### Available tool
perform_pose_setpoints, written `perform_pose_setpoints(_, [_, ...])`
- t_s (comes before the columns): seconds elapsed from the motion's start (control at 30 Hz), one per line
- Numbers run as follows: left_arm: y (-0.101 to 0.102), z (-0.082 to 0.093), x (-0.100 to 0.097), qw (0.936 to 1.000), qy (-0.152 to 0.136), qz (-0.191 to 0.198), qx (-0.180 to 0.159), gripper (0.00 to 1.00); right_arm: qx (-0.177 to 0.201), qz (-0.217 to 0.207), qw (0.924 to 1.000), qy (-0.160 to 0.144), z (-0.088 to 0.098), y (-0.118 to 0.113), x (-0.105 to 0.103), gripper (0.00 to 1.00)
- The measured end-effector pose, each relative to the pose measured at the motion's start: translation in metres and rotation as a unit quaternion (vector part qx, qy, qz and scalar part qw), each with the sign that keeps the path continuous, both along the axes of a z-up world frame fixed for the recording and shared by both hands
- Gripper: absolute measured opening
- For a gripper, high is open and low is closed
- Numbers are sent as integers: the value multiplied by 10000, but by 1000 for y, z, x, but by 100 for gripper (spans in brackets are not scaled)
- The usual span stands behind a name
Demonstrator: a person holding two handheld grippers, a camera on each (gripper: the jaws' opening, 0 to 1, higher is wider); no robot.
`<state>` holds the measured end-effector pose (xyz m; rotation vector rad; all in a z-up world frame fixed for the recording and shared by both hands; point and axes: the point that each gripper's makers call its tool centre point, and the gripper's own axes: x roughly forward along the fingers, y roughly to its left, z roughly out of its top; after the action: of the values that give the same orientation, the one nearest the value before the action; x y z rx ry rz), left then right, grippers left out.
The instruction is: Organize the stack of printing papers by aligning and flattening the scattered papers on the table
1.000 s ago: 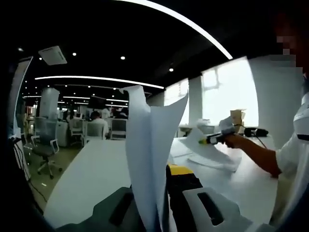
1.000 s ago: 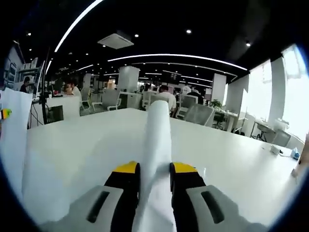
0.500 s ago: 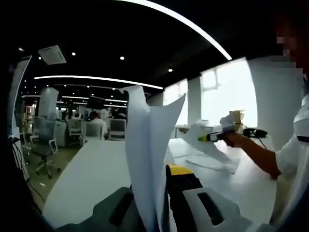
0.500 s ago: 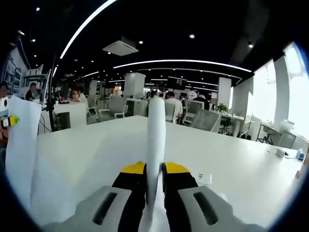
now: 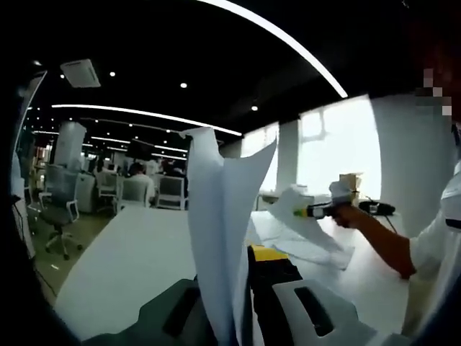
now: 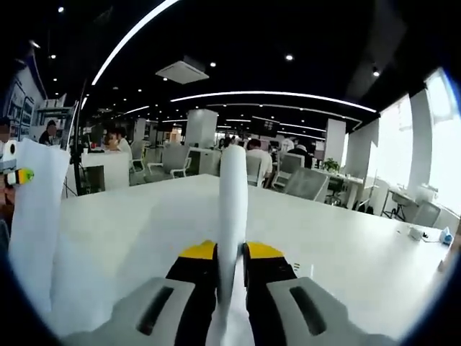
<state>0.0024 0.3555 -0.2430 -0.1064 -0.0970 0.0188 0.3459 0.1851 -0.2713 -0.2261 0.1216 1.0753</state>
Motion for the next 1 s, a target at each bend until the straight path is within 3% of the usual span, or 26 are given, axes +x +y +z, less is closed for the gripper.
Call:
perform_pose_setpoints(0.13, [0,3,7,9999,-9,-62,-115,6,4,-5,10000,14,1,-1,0,9])
perform_pose_setpoints(0.53, [4,5,39,9925,-318,-313,-1139,6,69,137,9998,-109,17,3,-13,10])
perform_pose_setpoints(0.63, [9,8,44,9844,-447,-321,-1672,6,109,189,9997,-105,22,3,-18,10])
perform_pose_setpoints(0.87, [11,18,49,9676,-666,-425,-2399,6,179,365,9991,-154,33,9,-31,10])
perform_pose_setpoints(1.0, [7,29,48,9534,-795,-559,-2855,6,216,510,9984,-132,39,12,-40,10])
